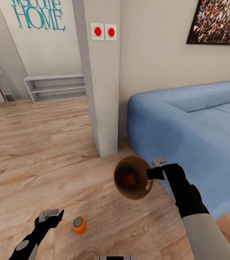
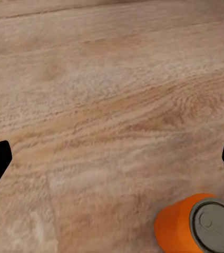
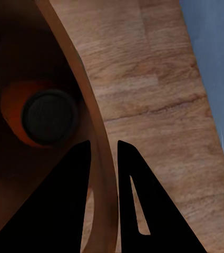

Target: Put the three can of soda from the living room inside the tash can in the kitchen.

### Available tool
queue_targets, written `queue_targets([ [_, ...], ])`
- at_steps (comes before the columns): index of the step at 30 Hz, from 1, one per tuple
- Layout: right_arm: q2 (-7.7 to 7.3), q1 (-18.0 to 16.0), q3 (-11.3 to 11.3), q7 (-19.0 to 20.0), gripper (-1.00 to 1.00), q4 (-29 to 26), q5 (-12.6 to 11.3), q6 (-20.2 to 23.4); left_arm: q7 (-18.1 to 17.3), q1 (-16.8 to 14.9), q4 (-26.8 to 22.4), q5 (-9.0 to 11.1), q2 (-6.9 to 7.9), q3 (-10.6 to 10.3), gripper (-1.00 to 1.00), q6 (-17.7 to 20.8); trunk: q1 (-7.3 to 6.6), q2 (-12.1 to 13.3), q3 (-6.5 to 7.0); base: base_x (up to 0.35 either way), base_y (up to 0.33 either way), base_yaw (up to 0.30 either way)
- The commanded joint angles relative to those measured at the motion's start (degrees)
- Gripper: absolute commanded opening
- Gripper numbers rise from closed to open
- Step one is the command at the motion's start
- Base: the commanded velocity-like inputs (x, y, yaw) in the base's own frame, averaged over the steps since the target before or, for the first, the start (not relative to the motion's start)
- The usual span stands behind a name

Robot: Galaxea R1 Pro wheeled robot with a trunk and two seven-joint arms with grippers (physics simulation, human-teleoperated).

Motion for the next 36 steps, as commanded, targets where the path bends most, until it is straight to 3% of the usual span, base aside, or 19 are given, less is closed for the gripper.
queue_targets([
  [1, -0.03, 0.1, 0.0, 0.1, -1.0, 0.0, -1.2, 0.1, 0.0, 0.0, 0.0, 0.0, 0.0, 0.0, 1.0, 0.0, -0.01, 0.0, 0.01, 0.099, 0.0, 0.0],
  [36, 0.28, 0.9, 0.2, 0.1, -1.0, 0.1, -1.0, 0.5, 0.1, 0.0, 0.1, 0.4, 0.01, 0.2, 1.0, 0.0, -0.01, 0.0, 0.01, 0.034, -0.089, 0.0],
])
